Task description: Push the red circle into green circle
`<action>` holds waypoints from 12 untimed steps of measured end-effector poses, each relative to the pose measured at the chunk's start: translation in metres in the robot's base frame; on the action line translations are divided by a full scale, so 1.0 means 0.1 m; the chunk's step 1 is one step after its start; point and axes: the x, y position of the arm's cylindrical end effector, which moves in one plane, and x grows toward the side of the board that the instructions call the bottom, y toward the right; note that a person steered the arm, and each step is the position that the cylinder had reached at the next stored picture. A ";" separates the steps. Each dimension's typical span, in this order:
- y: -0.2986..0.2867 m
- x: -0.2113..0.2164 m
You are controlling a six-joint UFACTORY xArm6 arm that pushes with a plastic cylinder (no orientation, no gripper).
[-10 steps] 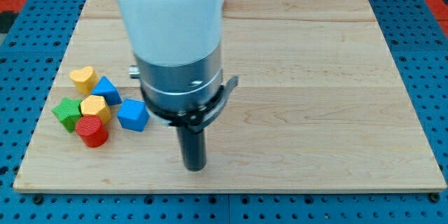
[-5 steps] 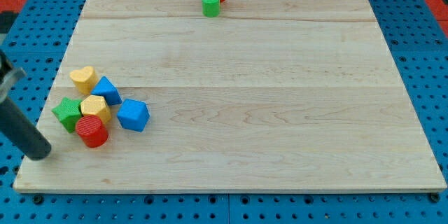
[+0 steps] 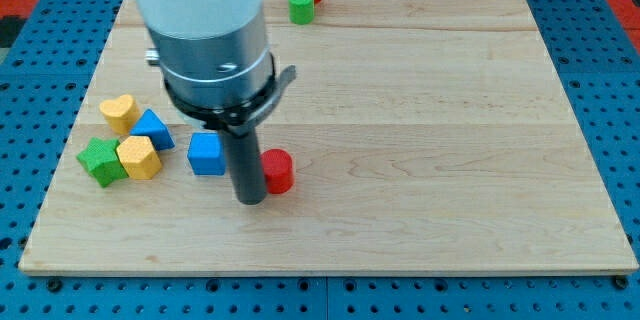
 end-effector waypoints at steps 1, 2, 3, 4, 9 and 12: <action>0.01 -0.10; -0.02 -0.16; 0.28 -0.12; 0.39 -0.07; 0.79 -2.28; 0.33 -2.31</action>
